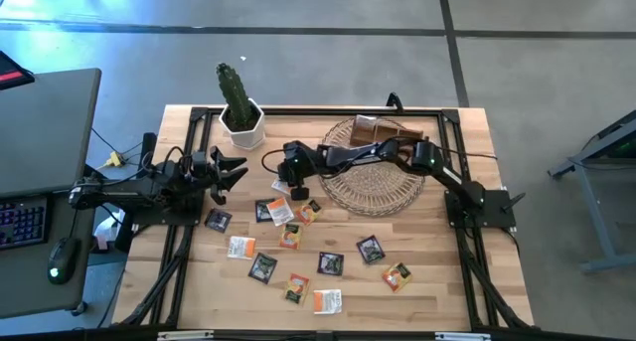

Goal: Pick & Place Tea
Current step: Put the orange tea bag into the left section of the wooden organizer

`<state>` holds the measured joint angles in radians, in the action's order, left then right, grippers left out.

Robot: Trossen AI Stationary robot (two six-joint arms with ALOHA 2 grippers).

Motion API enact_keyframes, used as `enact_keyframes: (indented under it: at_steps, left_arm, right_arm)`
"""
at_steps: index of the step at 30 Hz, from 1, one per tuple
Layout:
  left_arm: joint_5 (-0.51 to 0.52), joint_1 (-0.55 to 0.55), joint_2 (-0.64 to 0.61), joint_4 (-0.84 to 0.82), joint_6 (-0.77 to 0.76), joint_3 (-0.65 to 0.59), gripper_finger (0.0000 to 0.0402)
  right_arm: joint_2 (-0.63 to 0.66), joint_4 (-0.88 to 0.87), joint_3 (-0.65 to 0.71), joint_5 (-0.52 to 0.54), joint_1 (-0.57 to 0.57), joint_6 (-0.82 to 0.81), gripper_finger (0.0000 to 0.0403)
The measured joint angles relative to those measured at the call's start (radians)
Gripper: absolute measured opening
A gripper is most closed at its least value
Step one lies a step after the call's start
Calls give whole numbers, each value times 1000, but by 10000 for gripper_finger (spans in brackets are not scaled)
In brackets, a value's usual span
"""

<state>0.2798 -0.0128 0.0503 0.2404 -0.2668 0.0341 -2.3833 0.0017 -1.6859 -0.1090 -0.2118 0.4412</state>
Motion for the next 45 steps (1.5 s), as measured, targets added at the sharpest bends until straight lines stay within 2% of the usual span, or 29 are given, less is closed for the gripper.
enact_keyframes:
  at_steps: [9,12,16,18,29,33,38,41,45]
  left_arm:
    - [0,0,0,-5,0,0,168]
    - [0,0,0,-5,0,0,168]
    - [0,0,0,-5,0,0,168]
    - [0,0,0,-5,0,0,168]
    - [-1,0,0,-17,0,0,168]
    - [-2,0,0,-34,-6,0,168]
    - [-3,0,0,-34,-30,0,168]
    - [-3,0,0,-34,-30,0,168]
    - [-3,0,0,-32,-31,0,168]
  right_arm:
    - [-1,-75,-4,30,-13,-50,104]
    - [3,-128,-5,48,-13,-67,77]
    - [4,-161,-5,46,-13,-67,20]
    - [4,-166,-5,49,-13,-67,6]
    - [82,-214,3,171,28,-85,4]
    - [138,-222,0,172,36,-86,3]
    - [135,-229,2,128,35,-38,4]
    - [121,-215,0,128,33,21,24]
    - [105,-176,1,107,19,51,73]
